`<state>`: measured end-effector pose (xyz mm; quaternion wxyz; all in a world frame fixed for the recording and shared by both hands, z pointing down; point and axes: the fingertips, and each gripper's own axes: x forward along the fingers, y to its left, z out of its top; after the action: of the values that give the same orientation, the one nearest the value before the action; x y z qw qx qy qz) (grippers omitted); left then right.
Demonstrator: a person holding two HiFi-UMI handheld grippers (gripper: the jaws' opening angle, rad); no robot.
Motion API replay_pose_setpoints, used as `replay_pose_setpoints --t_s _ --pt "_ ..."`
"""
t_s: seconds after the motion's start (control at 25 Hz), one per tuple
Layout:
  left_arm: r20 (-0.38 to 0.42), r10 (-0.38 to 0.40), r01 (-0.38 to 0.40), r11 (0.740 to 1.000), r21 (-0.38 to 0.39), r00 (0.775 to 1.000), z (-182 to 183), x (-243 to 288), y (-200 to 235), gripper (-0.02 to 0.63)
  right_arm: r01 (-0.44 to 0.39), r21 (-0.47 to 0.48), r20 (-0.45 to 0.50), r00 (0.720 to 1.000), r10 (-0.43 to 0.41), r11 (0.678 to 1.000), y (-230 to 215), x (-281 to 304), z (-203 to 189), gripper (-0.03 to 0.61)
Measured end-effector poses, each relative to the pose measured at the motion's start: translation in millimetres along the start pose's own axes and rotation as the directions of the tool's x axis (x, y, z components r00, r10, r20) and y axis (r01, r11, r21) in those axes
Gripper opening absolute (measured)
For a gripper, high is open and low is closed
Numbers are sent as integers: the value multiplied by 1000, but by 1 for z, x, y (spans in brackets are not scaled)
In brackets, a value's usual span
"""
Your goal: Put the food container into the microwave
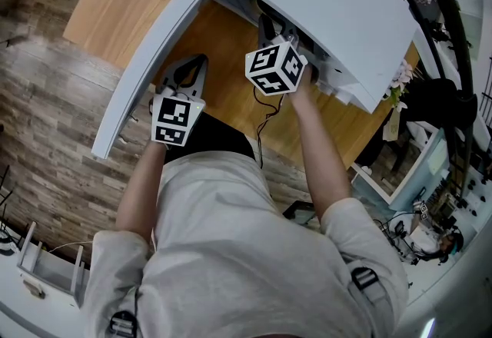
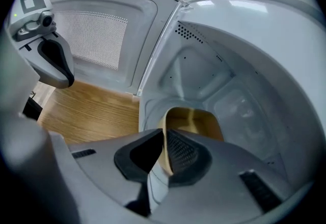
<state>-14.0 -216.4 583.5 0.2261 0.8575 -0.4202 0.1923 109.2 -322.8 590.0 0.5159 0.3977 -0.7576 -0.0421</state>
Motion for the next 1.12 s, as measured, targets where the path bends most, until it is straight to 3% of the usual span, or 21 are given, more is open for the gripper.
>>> replay_pose_setpoints --t_s 0.32,0.6,1.12 --pt "-3 -6 6 1000 6 1000 -1 -4 -3 11 12 21 -2 1000 -12 1000 2 -3 0 141" --pt "-5 -14 14 1000 5 1000 -3 -5 -6 11 23 49 32 999 -25 999 13 -15 5 146" --pt "-2 -73 73 997 33 997 12 0 -23 11 17 258 115 992 -48 966 16 -52 7 141"
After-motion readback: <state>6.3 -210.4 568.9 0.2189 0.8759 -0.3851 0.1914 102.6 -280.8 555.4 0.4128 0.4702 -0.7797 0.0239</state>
